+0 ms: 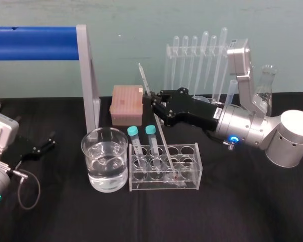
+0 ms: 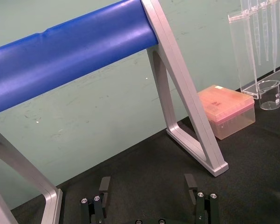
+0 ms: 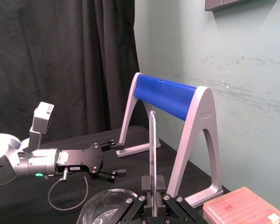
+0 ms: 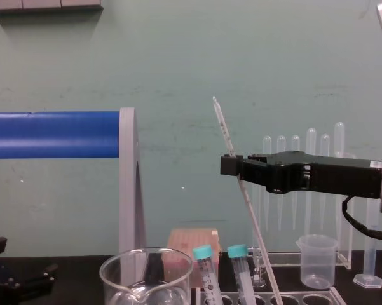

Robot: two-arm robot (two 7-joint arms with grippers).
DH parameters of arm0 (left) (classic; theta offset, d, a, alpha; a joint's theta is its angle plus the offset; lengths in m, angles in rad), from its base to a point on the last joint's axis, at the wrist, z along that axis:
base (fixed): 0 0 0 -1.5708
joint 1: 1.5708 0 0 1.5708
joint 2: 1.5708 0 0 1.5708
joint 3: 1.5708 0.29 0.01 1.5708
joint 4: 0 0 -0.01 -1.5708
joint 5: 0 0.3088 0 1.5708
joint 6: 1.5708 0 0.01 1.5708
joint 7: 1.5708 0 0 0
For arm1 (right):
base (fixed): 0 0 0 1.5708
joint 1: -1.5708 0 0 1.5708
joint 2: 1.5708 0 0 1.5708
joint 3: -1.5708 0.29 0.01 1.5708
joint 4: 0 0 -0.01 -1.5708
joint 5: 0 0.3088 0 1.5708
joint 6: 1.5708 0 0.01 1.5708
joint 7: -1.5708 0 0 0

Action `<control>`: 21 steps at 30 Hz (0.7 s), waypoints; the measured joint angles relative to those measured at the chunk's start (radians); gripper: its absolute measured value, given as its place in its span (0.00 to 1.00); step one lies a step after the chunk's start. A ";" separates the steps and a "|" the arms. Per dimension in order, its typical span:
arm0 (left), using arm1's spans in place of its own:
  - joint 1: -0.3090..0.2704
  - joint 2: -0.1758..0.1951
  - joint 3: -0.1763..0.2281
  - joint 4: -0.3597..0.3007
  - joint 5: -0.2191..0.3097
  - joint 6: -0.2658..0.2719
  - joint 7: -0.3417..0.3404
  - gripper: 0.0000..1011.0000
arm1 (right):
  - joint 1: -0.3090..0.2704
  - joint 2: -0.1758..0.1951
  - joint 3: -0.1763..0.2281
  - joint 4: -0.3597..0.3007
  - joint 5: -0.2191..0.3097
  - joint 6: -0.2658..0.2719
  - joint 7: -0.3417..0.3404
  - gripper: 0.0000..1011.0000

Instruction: Hold the thermometer with one hand and immerse one end into the beaker, then reinsert it into the test tube rack.

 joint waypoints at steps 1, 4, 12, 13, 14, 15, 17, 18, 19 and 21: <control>0.000 0.000 0.000 0.000 0.000 0.000 0.000 1.00 | 0.000 0.000 0.000 0.000 0.000 0.000 0.000 0.06; 0.000 0.000 0.000 0.000 0.000 0.000 0.000 1.00 | 0.000 0.000 0.000 -0.001 0.001 0.000 0.000 0.08; 0.000 0.000 0.000 0.000 0.000 0.000 0.000 1.00 | -0.001 0.001 0.001 -0.001 0.002 -0.001 -0.001 0.30; 0.000 0.000 0.000 0.000 0.000 0.000 0.000 1.00 | -0.001 0.001 0.002 -0.002 0.002 -0.001 -0.001 0.36; 0.000 0.000 0.000 0.000 0.000 0.000 0.000 1.00 | -0.001 0.001 0.002 -0.002 0.002 -0.001 -0.002 0.38; 0.000 0.000 0.000 0.000 0.000 0.000 0.000 1.00 | -0.001 0.001 0.002 -0.002 0.002 -0.001 -0.002 0.40; 0.000 0.000 0.000 0.000 0.000 0.000 0.000 1.00 | -0.001 0.001 0.002 -0.002 0.002 -0.001 -0.002 0.48; 0.000 0.000 0.000 0.000 0.000 0.000 0.000 1.00 | -0.002 0.001 0.002 -0.002 0.002 -0.001 -0.002 0.50; 0.000 0.000 0.000 0.000 0.000 0.000 0.000 1.00 | -0.002 0.001 0.002 -0.002 0.003 -0.001 -0.002 0.55; 0.000 0.000 0.000 0.000 0.000 0.000 0.000 1.00 | -0.002 0.001 0.002 -0.002 0.003 -0.001 -0.002 0.60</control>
